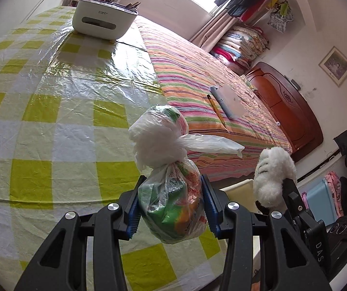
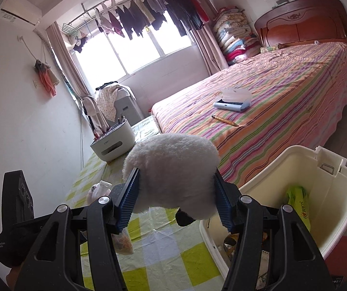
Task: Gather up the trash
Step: 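Carry the snack bag and fluffy toy over the cream bin with both grippers, then open the right gripper to drop the fluffy toy into the bin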
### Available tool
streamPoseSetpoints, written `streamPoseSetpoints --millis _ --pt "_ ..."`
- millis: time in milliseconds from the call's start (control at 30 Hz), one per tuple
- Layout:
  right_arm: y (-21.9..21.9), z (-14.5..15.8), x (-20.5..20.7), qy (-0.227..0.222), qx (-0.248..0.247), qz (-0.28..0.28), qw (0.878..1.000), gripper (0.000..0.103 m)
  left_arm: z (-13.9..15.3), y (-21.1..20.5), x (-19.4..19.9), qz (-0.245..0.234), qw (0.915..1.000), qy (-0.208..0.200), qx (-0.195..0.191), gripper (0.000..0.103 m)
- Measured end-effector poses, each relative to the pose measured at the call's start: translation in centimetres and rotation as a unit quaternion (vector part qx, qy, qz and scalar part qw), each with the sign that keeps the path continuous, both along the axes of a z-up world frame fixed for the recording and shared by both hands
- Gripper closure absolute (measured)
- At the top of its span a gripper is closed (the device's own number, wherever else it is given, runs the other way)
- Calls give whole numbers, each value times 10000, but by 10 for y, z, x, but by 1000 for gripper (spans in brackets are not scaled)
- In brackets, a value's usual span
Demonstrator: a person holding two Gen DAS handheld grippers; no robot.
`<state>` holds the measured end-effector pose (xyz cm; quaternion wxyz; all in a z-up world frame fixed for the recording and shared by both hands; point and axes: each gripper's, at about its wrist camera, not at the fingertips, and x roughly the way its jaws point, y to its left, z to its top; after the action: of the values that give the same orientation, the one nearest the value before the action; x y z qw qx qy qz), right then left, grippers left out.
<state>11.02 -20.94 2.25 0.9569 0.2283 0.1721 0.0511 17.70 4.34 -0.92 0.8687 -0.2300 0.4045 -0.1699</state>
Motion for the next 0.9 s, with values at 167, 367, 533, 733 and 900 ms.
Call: streamPoseSetpoints --millis 167,367,533,733,900 --pt "-26 -3 -9 4 223 -551 9982 45 4 -24 -5 -275 9996 -75 58 60" --pt "-50 -9 -18 -60 498 -942 9943 42 8 -56 -10 -597 9981 -120 91 60" --pt "-64 -11 -23 -128 639 -1204 9906 37 10 -81 -10 -794 9966 -144 142 60" --pt "-79 -16 -34 -244 912 -1600 9826 26 8 -101 -6 -945 9952 -123 211 60" --pt "-90 -21 -46 -507 1228 -1728 9759 25 3 -114 -1 -1015 9945 -92 261 60"
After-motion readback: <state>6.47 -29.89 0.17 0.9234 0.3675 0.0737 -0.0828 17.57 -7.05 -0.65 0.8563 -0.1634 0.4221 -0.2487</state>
